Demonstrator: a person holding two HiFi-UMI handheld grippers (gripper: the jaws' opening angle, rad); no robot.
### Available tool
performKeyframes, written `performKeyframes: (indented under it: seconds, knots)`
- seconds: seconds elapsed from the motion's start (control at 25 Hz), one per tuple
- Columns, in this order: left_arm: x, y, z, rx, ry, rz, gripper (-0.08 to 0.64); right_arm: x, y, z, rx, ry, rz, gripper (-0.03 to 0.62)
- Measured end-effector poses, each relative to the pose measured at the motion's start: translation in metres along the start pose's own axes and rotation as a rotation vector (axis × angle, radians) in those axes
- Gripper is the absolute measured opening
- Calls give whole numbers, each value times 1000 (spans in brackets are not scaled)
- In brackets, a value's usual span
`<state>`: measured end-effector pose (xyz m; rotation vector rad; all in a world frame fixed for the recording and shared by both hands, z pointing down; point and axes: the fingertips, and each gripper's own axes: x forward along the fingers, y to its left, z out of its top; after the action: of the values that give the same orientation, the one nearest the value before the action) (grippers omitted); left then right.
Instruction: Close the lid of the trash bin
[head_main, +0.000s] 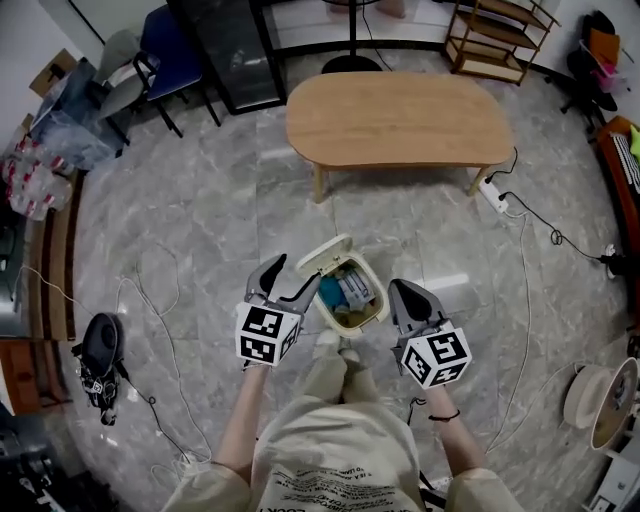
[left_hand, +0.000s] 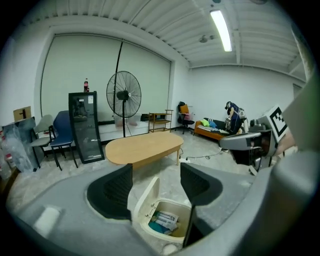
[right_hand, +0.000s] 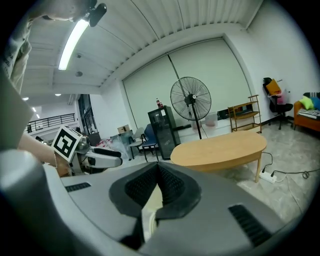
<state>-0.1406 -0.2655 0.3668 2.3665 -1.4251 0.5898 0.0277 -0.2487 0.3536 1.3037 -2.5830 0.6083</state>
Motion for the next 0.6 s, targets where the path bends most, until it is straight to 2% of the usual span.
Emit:
performKeyframes:
  seconds: [0.28, 0.6]
  knots:
    - [65, 16, -32, 54, 130, -63, 302, 40, -20, -30, 20, 36, -26, 5]
    - [117, 21, -87, 120, 285, -146, 302, 71, -41, -69, 100, 53, -94, 5]
